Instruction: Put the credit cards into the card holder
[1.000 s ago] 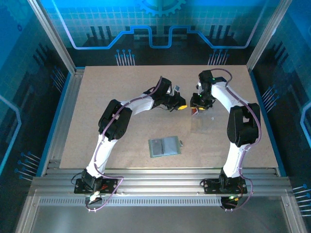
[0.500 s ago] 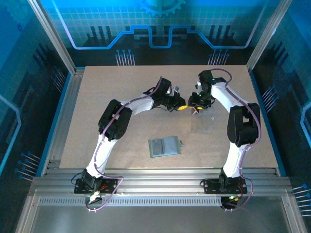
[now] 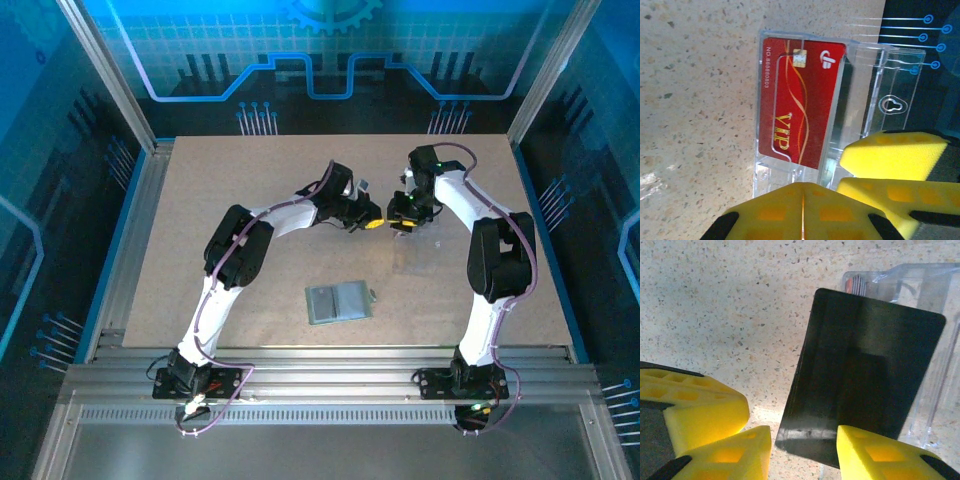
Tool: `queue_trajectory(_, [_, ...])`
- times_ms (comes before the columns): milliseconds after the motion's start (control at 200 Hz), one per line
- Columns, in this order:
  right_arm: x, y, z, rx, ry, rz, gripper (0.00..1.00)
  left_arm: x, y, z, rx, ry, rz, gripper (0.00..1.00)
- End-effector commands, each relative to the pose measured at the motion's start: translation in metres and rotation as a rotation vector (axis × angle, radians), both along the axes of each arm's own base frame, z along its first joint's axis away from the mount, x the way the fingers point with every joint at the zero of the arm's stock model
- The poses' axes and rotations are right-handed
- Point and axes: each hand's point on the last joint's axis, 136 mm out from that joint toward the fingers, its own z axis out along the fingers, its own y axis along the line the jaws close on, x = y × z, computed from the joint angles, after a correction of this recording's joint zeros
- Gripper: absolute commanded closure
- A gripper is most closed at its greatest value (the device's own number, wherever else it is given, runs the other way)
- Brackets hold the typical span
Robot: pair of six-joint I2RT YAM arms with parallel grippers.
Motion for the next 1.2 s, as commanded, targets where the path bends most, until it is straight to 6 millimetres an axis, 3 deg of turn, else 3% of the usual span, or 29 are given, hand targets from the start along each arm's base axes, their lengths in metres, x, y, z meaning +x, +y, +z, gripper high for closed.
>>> queue_trajectory(0, [-0.003,-0.014,0.001,-0.038,0.009,-0.039,0.58,0.002,-0.001,-0.004,-0.021,0.037,-0.011,0.91])
queue_trajectory(345, [-0.001,-0.024,-0.004,-0.063,0.023,-0.071,0.56,0.003,0.0,-0.01,-0.015,0.045,-0.011,0.9])
queue_trajectory(715, [0.0,-0.026,0.017,-0.142,-0.039,-0.05,0.58,0.001,0.005,-0.004,-0.014,0.034,-0.013,0.9])
queue_trajectory(1011, [0.006,-0.026,-0.003,-0.178,0.013,-0.038,0.6,-0.006,0.026,-0.004,-0.007,0.032,0.009,0.9])
queue_trajectory(1196, [0.011,-0.015,-0.015,-0.187,0.029,-0.004,0.61,-0.013,0.036,-0.013,0.0,0.048,0.019,0.9])
